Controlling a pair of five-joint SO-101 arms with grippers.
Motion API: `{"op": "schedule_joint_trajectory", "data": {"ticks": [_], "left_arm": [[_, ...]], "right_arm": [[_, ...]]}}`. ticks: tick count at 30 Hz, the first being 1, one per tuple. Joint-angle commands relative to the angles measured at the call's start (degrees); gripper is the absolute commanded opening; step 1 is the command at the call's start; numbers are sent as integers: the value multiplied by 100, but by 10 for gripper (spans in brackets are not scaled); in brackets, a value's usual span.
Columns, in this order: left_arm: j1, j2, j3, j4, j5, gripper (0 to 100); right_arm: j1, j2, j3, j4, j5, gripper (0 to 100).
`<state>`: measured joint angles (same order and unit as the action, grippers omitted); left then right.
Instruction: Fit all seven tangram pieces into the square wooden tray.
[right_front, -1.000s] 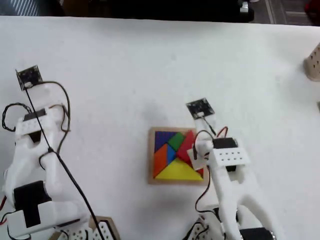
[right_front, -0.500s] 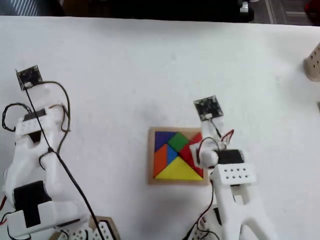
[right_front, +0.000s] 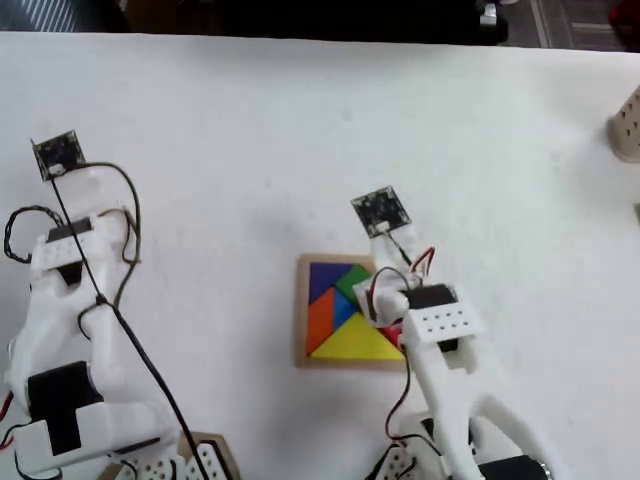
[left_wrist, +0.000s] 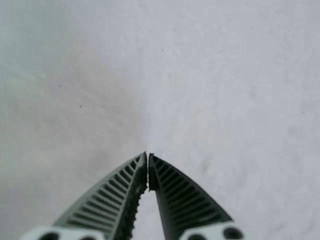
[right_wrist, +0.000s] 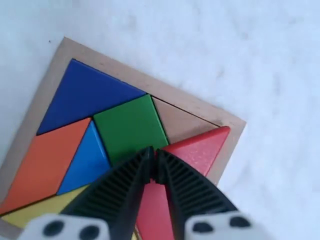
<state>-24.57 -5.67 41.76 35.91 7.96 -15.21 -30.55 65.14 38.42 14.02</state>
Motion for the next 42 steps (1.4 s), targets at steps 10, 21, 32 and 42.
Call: {"op": "schedule_joint_trajectory", "data": {"ticks": [10,21,32,42], "left_arm": [[92,-4,-273,53,-79,23],[92,-40,-273,70,-79,23],[259,-1833,1363,-519,-185,22],[892,-4180,3402,-712,-1169,24]], "right_arm": [[127,-119,-149,1130,404,18],[1437,-2475,589,1455,448,18],[1903,-5376,1890,1490,448,18],[1921,-7275,2523,3099,448,18]]}}
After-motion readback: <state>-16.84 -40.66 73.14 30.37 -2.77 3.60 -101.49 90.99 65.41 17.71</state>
